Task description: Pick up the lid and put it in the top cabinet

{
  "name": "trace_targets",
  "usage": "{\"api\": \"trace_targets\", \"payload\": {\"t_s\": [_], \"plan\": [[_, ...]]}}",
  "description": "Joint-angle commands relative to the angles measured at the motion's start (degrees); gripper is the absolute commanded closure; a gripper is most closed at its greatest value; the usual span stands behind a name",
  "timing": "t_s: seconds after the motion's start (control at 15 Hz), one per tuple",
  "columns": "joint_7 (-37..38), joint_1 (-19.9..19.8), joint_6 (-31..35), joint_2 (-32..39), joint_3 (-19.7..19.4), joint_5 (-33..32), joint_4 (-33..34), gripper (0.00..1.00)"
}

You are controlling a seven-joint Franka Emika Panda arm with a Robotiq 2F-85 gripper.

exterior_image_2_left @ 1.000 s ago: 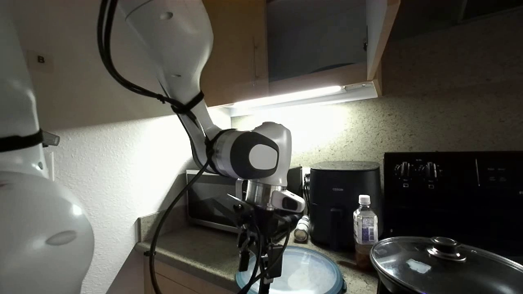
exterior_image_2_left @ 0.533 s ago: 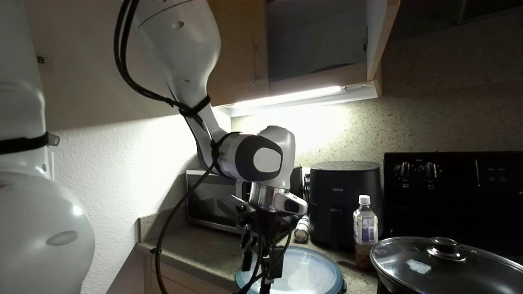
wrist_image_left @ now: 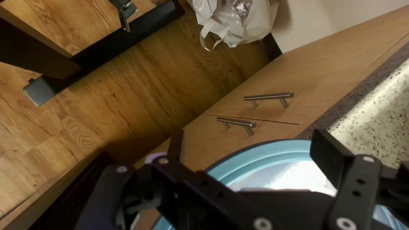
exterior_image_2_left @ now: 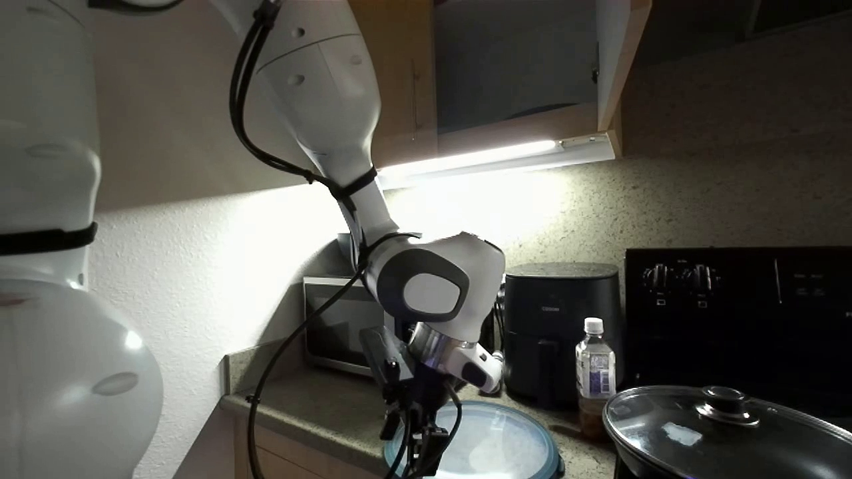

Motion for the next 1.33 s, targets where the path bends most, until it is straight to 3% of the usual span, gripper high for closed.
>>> {"api": "trace_targets", "payload": {"t_s": [0.0,0.4,0.47,0.6,0.67,0.87,1.27], "plan": [[0.1,-0.5,-0.1,0.3,0.4,-0.1,0.2,0.00],[2.7,0.2,11.7,4.5,1.5,13.7,-1.2,0.00],[4.3,0.2,13.1,5.7,1.7,14.3,-1.2,0.00],[11.9,0.3,16.3,7.3,1.5,7.7,-2.4,0.00],[6.5,-0.5,13.0,6.0,1.4,10.4,-1.2,0.00],[7.3,-0.5,13.4,6.9,1.5,9.9,-0.8,0.00],[-5.0,-2.5,7.4,8.9,1.5,28.2,2.8,0.00]]}}
